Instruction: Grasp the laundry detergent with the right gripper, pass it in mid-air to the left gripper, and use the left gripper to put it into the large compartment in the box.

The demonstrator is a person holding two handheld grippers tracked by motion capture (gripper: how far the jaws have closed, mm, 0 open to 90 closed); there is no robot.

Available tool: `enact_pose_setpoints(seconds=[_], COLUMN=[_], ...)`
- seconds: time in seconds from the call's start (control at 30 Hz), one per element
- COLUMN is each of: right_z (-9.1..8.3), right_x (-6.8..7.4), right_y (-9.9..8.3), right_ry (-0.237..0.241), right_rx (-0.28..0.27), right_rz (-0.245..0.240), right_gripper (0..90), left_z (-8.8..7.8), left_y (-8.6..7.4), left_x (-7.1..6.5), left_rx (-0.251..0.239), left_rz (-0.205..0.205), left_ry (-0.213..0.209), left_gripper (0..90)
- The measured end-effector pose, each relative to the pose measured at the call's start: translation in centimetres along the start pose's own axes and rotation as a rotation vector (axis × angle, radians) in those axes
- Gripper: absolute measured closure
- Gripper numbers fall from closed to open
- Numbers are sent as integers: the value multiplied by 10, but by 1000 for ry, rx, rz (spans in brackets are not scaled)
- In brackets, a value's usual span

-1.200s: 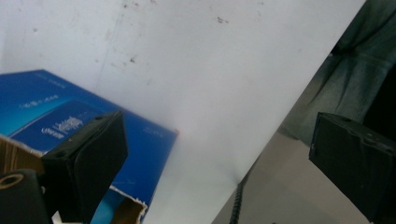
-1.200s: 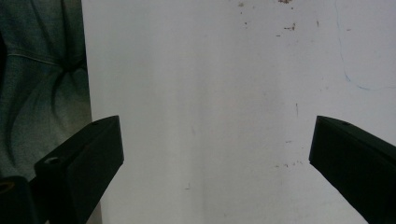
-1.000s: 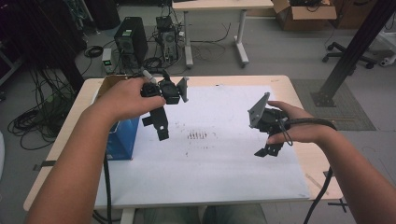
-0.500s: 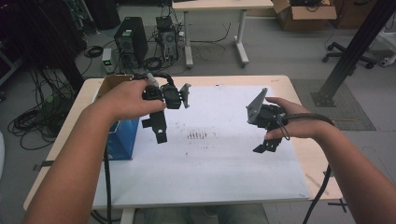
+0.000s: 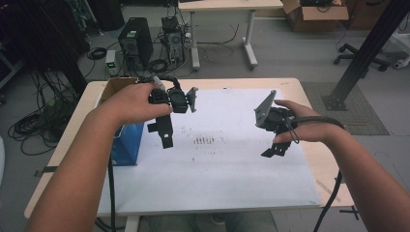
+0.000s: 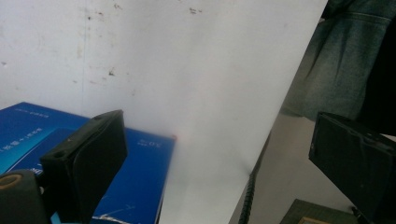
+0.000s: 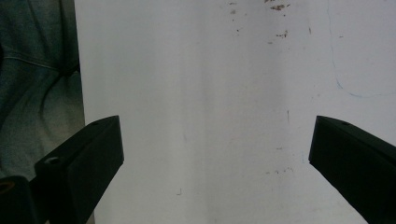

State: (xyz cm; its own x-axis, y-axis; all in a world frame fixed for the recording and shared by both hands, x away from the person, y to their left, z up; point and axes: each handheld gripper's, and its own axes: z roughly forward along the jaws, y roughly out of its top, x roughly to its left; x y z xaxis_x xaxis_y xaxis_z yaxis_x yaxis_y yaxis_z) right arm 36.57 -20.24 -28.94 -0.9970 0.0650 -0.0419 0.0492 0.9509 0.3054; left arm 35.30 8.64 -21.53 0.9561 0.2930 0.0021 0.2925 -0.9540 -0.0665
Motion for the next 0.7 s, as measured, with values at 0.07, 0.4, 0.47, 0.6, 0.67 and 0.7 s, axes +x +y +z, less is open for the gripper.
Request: enact_pose_setpoints(seconds=[0.07, 0.4, 0.47, 0.6, 0.67, 0.7], right_z=[0, 0, 0, -1, -1, -1], right_x=[0, 1, 2, 2, 2, 2], right_y=[0, 2, 3, 4, 5, 5], right_ry=[-1, 1, 0, 0, -2, -2], right_rx=[-2, 1, 1, 3, 4, 5], right_rz=[0, -4, -4, -2, -6, -7], right_gripper=[31, 31, 31, 31, 31, 31], left_z=[1, 2, 2, 1, 2, 2], left_y=[0, -2, -2, -3, -3, -3], left_x=[0, 0, -1, 0, -1, -1], left_rx=[0, -3, -1, -3, -5, -6], left_rz=[-2, 1, 1, 2, 3, 4], left_ry=[2, -5, -8, -7, -9, -10], left_gripper=[49, 50, 50, 50, 50, 50])
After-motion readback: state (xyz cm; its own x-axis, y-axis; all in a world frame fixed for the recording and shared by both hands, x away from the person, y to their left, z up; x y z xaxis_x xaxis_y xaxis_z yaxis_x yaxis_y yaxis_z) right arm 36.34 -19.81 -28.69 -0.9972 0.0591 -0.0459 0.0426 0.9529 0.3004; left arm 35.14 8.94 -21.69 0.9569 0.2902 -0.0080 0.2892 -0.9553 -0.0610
